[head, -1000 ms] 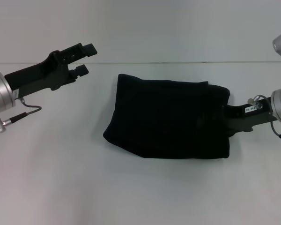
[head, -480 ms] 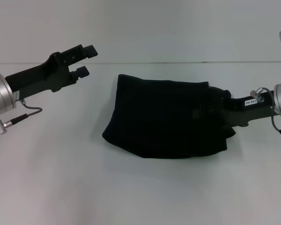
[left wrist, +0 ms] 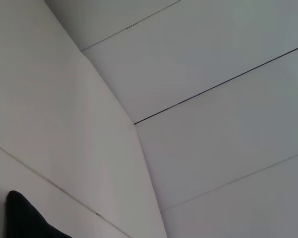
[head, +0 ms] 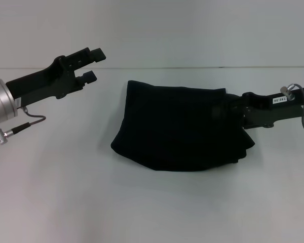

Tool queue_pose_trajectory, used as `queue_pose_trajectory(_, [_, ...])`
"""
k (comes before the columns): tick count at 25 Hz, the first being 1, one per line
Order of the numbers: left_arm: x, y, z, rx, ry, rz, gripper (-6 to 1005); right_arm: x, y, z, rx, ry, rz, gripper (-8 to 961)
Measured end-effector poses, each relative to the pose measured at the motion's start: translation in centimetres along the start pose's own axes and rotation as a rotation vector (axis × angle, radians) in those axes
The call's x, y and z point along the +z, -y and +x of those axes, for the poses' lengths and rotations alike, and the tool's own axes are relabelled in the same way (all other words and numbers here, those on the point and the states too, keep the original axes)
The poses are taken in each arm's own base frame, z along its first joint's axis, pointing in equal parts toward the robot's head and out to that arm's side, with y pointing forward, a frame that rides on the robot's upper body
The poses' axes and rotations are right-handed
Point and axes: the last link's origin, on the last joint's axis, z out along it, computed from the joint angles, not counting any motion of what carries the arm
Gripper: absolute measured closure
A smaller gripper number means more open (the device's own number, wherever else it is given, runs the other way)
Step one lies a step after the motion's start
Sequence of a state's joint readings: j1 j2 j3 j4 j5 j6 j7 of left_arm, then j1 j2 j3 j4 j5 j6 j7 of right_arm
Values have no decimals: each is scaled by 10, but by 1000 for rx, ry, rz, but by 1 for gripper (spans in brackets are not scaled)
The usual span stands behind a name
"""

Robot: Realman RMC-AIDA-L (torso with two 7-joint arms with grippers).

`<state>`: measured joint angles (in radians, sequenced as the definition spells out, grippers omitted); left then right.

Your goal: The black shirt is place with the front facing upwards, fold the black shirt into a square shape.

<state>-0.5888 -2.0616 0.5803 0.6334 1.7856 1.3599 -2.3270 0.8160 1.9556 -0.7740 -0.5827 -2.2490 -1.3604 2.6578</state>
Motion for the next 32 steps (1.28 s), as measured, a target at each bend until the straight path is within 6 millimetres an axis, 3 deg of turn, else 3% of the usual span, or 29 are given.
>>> queue_pose_trajectory(13, [-1, 2, 0, -4, -4, 6, 156, 11, 11, 5, 7, 13, 39, 284])
queue_pose_trajectory(24, [-1, 2, -2, -12, 2, 2, 157, -3, 21, 3, -5, 16, 78, 285])
queue_pose_trajectory(32, [2, 1, -3, -12, 6, -3, 157, 2, 25, 9, -27, -12, 111, 284])
